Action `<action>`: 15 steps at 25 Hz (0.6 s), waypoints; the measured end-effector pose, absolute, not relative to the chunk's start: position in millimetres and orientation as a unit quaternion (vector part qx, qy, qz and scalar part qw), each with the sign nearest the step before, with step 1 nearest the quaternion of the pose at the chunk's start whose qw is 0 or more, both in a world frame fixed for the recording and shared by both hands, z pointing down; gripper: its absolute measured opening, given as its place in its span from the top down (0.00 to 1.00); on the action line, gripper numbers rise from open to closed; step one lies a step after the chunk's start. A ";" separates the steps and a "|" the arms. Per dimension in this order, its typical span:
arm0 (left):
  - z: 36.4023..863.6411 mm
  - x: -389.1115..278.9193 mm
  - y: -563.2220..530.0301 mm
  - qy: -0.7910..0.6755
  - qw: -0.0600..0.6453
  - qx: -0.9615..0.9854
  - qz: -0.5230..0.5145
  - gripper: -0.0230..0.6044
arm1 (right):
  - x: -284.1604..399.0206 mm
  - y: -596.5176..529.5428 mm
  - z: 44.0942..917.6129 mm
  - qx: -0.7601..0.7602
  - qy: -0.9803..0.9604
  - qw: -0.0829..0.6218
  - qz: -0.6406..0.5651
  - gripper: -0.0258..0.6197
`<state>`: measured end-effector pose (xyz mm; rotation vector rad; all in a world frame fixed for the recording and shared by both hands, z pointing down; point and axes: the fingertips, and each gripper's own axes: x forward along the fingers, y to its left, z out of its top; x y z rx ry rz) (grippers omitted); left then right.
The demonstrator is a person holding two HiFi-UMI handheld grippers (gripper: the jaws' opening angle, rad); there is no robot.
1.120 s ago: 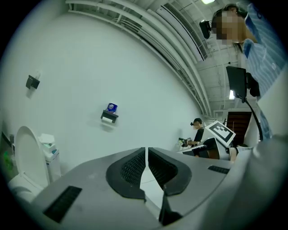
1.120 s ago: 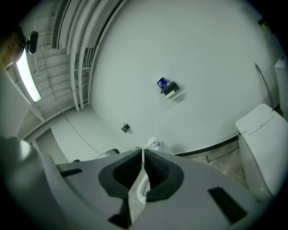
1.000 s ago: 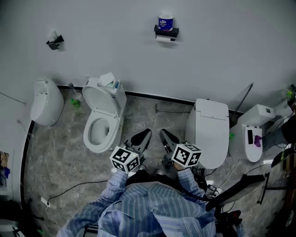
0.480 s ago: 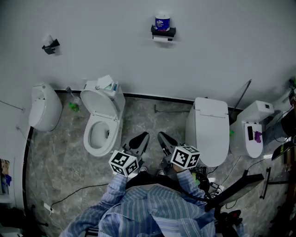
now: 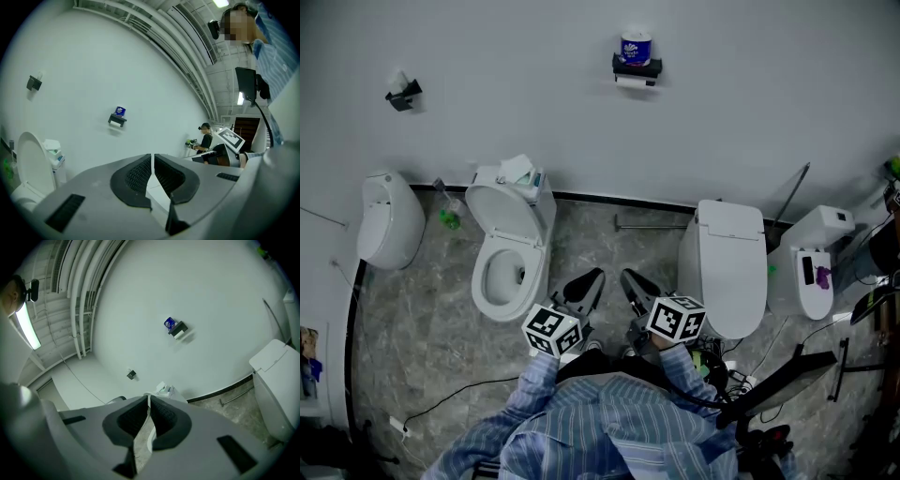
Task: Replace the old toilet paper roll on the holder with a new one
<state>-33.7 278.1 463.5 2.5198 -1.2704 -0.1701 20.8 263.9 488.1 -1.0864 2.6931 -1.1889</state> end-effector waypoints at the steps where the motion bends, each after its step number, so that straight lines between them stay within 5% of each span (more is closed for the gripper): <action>1: 463.8 -36.5 277.9 -0.442 0.157 0.881 -0.060 0.93 | 17.1 264.6 488.5 -0.346 0.858 0.002 -0.379 0.93; 15: 490.5 -53.3 266.6 -0.422 0.188 0.886 -0.048 0.93 | 7.6 263.4 509.8 -0.370 0.838 0.002 -0.401 0.93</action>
